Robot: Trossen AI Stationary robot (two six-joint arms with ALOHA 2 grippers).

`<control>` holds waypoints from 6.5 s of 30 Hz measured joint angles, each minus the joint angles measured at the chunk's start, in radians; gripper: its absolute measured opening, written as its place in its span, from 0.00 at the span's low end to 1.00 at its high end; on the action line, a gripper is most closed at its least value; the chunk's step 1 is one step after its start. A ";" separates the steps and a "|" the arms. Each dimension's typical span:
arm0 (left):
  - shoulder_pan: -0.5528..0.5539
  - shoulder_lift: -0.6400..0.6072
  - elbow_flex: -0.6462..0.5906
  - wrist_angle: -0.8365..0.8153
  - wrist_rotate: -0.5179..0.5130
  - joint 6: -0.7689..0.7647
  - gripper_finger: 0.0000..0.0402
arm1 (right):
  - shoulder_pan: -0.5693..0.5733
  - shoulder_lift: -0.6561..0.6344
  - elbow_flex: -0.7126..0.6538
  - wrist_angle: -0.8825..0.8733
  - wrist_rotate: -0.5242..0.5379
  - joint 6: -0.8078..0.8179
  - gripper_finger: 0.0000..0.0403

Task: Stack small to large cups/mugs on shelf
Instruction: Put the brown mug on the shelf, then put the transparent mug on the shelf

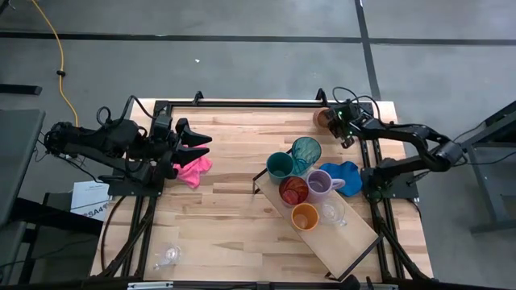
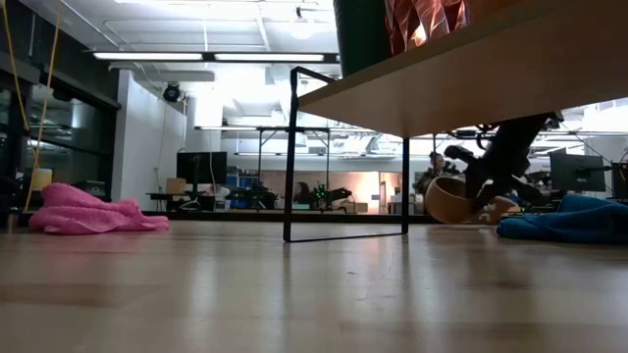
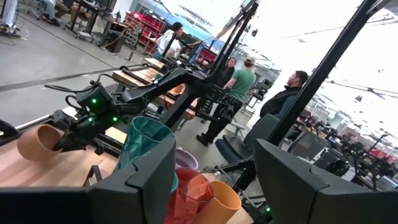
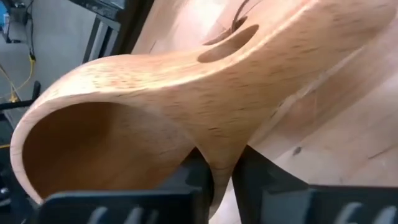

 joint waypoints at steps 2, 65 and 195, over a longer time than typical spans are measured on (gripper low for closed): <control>0.000 0.000 0.000 0.000 0.000 -0.002 0.51 | 0.000 -0.007 0.000 -0.003 0.000 -0.020 0.03; 0.170 0.314 0.245 0.099 0.170 0.442 0.51 | 0.657 -0.445 0.667 -0.217 -0.391 -1.119 0.01; 0.170 0.314 0.243 0.052 0.133 0.338 0.51 | 1.878 0.014 0.918 -1.378 -0.112 0.726 0.42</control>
